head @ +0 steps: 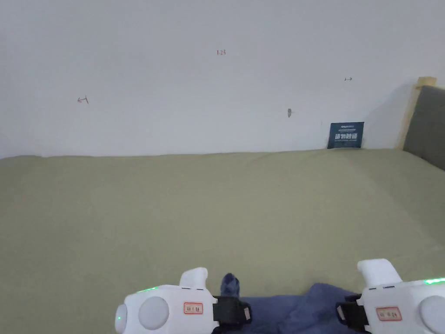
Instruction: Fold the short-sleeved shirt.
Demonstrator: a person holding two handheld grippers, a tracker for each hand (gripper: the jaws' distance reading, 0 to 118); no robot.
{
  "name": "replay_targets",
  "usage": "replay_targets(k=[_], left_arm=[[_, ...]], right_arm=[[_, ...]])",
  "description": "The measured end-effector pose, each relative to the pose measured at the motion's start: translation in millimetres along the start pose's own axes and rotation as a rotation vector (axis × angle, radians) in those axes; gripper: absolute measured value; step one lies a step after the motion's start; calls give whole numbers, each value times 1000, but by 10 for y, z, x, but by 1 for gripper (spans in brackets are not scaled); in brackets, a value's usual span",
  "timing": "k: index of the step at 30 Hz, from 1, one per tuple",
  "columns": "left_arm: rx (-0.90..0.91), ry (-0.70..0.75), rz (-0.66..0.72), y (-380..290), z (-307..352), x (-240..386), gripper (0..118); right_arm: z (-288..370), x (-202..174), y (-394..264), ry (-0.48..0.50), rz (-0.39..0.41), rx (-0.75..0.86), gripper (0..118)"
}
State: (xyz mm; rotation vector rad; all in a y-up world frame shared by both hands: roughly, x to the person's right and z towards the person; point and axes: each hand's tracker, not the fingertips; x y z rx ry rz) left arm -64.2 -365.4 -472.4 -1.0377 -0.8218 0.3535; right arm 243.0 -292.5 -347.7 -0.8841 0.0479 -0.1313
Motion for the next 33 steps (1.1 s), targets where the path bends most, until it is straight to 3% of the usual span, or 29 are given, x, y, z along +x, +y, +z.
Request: replay_targets(k=[1, 2, 6, 8, 9, 11, 14, 18, 21, 22, 24, 33], left_arm=[[-38, -31, 52, -41, -77, -47, 100], [-48, -52, 96, -87, -92, -93, 105], [94, -57, 181, -67, 205, -260, 74], [163, -36, 201, 19, 352, -337, 27], [189, -22, 213, 61, 401, -368, 16], [230, -5, 240, 85, 440, -408, 13], [166, -96, 242, 42, 318, -408, 1], [-16, -61, 184, -155, -176, -274, 1], [-105, -7, 252, -366, -613, -272, 1], [-12, -99, 318, -377, -608, -267, 0], [9, -75, 404, -345, -632, -230, 0], [-6, -57, 269, -181, -61, -381, 0]], right_arm=[[-10, 15, -8, -6, 1, -4, 0], [-16, 31, -14, -10, 2, -8, 0], [-11, 84, -25, -18, -4, -7, 0], [-10, 84, -13, -23, -5, -10, 0], [-8, 78, -9, -26, 0, -8, 0], [3, 47, 3, -20, 7, -5, 0], [4, 7, 8, -1, 10, -1, 0], [-24, -48, 14, 5, 19, -2, 0], [-33, -57, 10, 14, 19, -3, 0], [-30, -56, 7, 19, 17, 0, 0], [-24, -56, -5, 20, 14, 4, 0], [-109, -57, -44, 16, 12, -30, 0]])
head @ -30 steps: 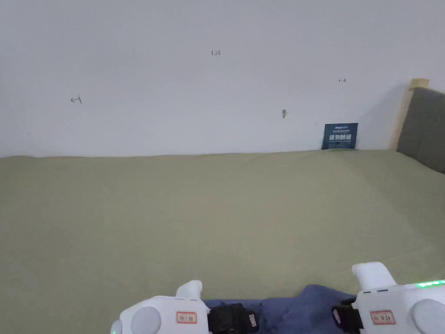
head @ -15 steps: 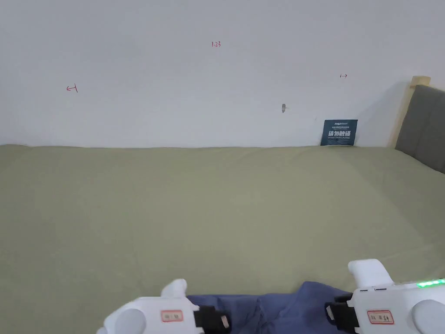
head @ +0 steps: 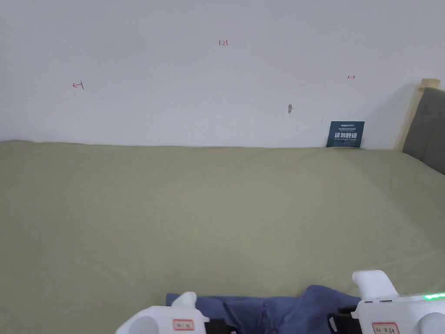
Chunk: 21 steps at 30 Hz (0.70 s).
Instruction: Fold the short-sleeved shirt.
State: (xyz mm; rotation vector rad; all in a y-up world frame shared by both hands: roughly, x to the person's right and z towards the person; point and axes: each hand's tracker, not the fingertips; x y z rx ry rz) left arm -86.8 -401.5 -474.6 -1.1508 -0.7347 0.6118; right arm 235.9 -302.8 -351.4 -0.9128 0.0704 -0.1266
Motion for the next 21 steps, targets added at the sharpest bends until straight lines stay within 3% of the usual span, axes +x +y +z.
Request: replay_targets(k=[5, 10, 11, 12, 13, 14, 15, 16, 17, 18, 21], left_arm=[[82, 51, 2, 239, 778, -447, 0], [144, 53, 44, 347, 1111, -770, 0], [136, 53, 54, 363, 1097, -787, 1], [130, 59, 59, 372, 1075, -797, 11], [126, 67, 56, 379, 1045, -802, 11], [123, 71, 51, 383, 1017, -809, 18], [110, 61, 49, 403, 963, -815, 35], [78, 28, 61, 411, 898, -831, 80], [42, -26, 88, 409, 837, -854, 104], [47, -105, 110, 408, 794, -874, 113], [84, -160, 180, 427, 622, -910, 113]], right_arm=[[-5, -53, 33, -7, 28, -6, 0], [-23, -150, 57, -3, 55, -17, 0], [-23, -173, 61, -3, 62, -21, 0], [-23, -189, 62, -6, 68, -22, 0], [-20, -202, 65, -10, 75, -24, 0], [-12, -209, 69, -13, 80, -24, 0], [-3, -207, 71, -13, 80, -23, 0], [10, -202, 74, -12, 79, -22, 0], [23, -197, 76, -11, 76, -21, 0], [39, -188, 77, -12, 74, -19, 0], [54, -176, 80, -19, 75, -18, 0]])
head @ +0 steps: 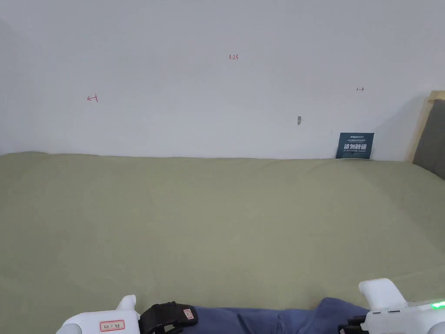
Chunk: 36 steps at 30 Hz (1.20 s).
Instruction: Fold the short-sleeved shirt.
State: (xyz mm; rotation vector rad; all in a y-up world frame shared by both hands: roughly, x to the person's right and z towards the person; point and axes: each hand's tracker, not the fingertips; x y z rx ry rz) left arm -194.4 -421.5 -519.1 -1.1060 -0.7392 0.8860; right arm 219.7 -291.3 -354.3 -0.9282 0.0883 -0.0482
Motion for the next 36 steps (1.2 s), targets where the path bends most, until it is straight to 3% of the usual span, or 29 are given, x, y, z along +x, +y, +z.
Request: replay_targets(k=[2, 3, 4, 5, 6, 7, 8, 15, 17, 22, 26, 30, 36], left_arm=[[-23, -57, 44, 4, -103, -23, 109], [-38, -64, 54, -2, -141, -13, 98], [-38, -41, 54, -20, -190, 0, 65], [-48, 70, 26, -59, -243, 17, 27], [-51, 174, -27, -97, -287, 18, 14], [-45, 192, -33, -136, -291, -24, 14], [-10, 49, 34, -126, -211, -54, 13], [59, 79, 53, -28, 282, 118, 12], [124, 156, 2, 11, 578, 215, 12], [255, 257, 36, 103, 1380, 282, 12], [300, 442, -12, 35, 1728, 553, 12], [297, 373, -83, -73, 1552, 944, 12], [147, 290, -208, -165, 495, 1484, 12]], right_arm=[[8, 6, -3, -3, -3, 0, 0], [9, 10, -8, -2, -6, 0, 0], [7, 15, -16, 0, -11, 1, 0], [0, 21, -25, 1, -15, 0, 0], [-5, 24, -32, 1, -16, -3, 0], [-9, 24, -40, -1, -15, -5, 0], [-10, 25, -45, -3, -13, -9, 0], [8, 33, -13, -13, -5, -11, 0], [34, 19, 13, -6, -5, -3, 0], [10, -57, 67, -3, 13, -3, 0], [-35, -149, 83, 15, 29, -5, 0], [-49, -233, 59, 31, 42, -14, 0], [79, -130, -6, 42, 13, 5, 0]])
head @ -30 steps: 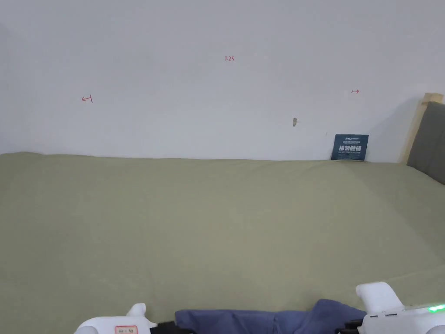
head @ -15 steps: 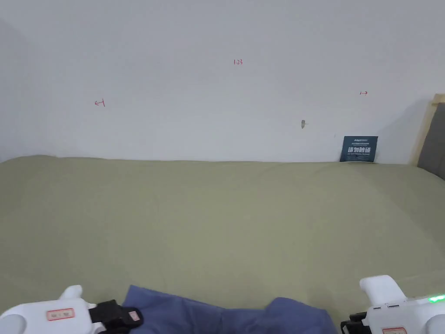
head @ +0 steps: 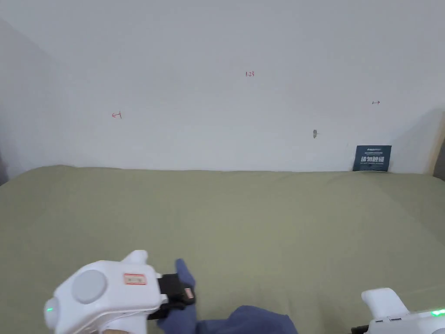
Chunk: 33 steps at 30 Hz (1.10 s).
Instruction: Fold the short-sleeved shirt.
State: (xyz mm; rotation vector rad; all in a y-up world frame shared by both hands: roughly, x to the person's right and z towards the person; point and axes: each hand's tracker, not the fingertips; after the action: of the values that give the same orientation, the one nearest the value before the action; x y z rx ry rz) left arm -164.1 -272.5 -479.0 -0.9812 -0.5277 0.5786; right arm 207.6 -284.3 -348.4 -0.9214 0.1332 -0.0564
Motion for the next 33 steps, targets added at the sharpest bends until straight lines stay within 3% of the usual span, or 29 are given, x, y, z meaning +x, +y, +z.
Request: replay_targets(k=[7, 8, 9, 10, 11, 12, 15, 17, 18, 20, 25, 27, 28, 30, 31, 33], left_arm=[[-186, -55, -110, -331, -963, 544, 13], [-200, -56, -120, -363, -1062, 547, 21], [-212, -60, -126, -383, -1130, 529, 44], [-231, -82, -115, -415, -1182, 496, 82], [-249, -128, -75, -429, -1212, 423, 99], [-243, -150, -24, -441, -1221, 358, 99], [-187, -199, 85, -421, -1084, 152, 87], [-153, -176, 75, -437, -1011, 68, 83], [-139, -164, 47, -471, -978, 92, 73], [-143, -125, -25, -560, -1010, 107, 12], [-297, -224, -38, -899, -1396, 252, 2], [-360, -135, -115, -1117, -1655, 265, 1], [-383, -83, -100, -1231, -1767, 234, 0], [-394, -249, 27, -1321, -1825, 130, 0], [-395, -207, 30, -1354, -1806, 173, 0], [-407, -186, -83, -1372, -1723, 280, 0]], right_arm=[[126, 298, -53, -29, -49, 29, 0], [126, 323, -56, -31, -54, 28, 0], [119, 348, -62, -27, -66, 26, 0], [110, 370, -65, -12, -86, 19, 0], [101, 383, -70, 1, -96, 18, 0], [94, 388, -76, 9, -100, 21, 0], [52, 354, -80, 13, -87, 21, 0], [-3, 322, -67, 9, -76, 9, 0], [-23, 310, -64, 12, -75, 8, 0], [-68, 284, -59, 21, -75, 5, 0], [-125, 199, -88, 25, -70, 4, 0], [-136, 178, -106, 27, -70, 0, 0], [-137, 170, -115, 25, -68, -4, 0], [-123, 164, -129, 23, -64, -6, 0], [-125, 168, -130, 21, -67, -8, 0], [-154, 177, -114, 18, -72, -15, 0]])
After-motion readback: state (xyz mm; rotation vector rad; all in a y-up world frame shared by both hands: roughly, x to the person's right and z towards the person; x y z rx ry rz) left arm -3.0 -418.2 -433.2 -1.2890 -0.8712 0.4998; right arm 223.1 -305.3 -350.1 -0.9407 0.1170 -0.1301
